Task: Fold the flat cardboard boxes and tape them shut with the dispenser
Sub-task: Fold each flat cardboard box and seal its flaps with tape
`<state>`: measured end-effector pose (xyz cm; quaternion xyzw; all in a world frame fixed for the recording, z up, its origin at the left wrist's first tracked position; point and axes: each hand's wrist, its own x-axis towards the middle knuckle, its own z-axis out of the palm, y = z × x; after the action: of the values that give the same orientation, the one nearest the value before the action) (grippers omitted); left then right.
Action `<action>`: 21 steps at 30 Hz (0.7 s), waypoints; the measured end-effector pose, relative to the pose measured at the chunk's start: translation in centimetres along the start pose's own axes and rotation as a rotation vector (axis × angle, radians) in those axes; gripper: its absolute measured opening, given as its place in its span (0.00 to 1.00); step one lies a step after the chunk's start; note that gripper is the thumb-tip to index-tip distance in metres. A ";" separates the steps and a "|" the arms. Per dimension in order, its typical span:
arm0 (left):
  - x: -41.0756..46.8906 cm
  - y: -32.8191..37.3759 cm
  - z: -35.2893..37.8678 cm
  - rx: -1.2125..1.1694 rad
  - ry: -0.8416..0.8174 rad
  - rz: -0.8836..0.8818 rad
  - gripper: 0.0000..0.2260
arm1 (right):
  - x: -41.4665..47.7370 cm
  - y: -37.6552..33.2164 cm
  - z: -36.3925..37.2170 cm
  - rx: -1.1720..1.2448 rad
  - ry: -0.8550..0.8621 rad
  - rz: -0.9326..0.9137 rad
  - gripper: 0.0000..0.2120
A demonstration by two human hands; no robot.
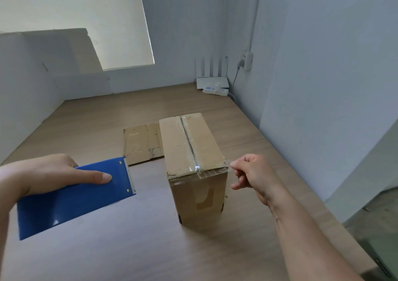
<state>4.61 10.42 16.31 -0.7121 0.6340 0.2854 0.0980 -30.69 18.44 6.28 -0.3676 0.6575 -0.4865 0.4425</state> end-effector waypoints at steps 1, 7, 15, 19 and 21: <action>0.0 -0.6 -0.2 -0.010 0.025 -0.011 0.31 | -0.2 -0.1 -0.1 0.007 -0.012 -0.006 0.09; 6.8 -8.9 -0.9 0.040 0.143 -0.044 0.38 | -0.7 -0.7 0.0 0.090 -0.041 -0.049 0.09; 1.2 -2.4 -0.1 -0.044 0.097 0.018 0.33 | -0.4 0.0 0.4 0.047 -0.009 -0.018 0.10; -0.9 0.4 0.1 -0.058 -0.009 -0.020 0.28 | -0.4 0.5 -0.5 0.045 0.020 -0.012 0.10; -1.1 0.9 0.1 -0.048 -0.007 -0.004 0.29 | -0.5 0.6 -0.8 0.055 0.031 -0.008 0.10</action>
<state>3.67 11.22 16.99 -0.7145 0.6252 0.3028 0.0840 -31.31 19.27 5.92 -0.3503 0.6492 -0.5120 0.4400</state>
